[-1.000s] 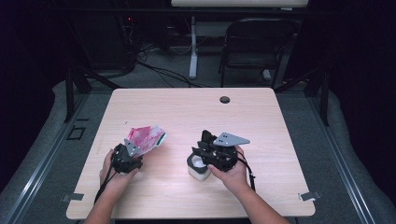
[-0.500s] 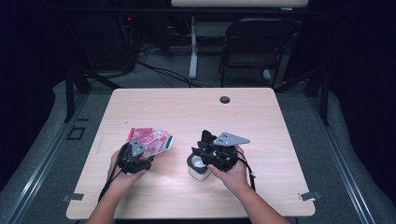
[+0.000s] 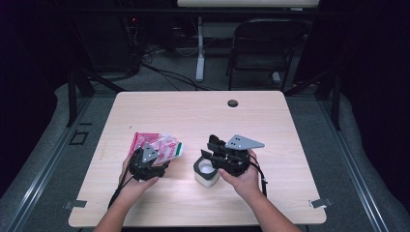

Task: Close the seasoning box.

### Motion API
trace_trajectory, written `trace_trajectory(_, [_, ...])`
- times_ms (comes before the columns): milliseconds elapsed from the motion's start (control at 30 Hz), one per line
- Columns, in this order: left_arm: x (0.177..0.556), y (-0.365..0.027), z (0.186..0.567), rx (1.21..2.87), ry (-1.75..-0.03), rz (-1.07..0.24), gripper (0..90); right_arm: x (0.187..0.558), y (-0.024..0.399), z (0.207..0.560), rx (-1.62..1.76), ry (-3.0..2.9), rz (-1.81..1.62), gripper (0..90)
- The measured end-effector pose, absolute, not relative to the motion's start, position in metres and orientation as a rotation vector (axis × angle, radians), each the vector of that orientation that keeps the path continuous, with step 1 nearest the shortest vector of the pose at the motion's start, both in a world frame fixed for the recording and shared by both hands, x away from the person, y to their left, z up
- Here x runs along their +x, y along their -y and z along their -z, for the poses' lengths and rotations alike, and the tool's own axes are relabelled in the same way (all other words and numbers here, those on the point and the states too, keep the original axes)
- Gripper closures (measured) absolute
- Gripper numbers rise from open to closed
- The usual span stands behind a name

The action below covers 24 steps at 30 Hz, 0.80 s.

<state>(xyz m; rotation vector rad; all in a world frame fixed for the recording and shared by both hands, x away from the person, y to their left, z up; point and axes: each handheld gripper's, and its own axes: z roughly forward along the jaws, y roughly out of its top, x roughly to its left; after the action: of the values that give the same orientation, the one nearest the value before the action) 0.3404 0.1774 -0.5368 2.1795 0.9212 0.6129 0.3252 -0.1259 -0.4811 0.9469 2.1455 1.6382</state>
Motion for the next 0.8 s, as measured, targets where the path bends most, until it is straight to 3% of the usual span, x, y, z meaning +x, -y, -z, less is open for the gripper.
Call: trace_trajectory(800, [0.346,-0.184,0.525,2.111,-0.975,-0.602,38.2,0.331,0.158,0.470,1.042,-2.036,-1.645,64.5])
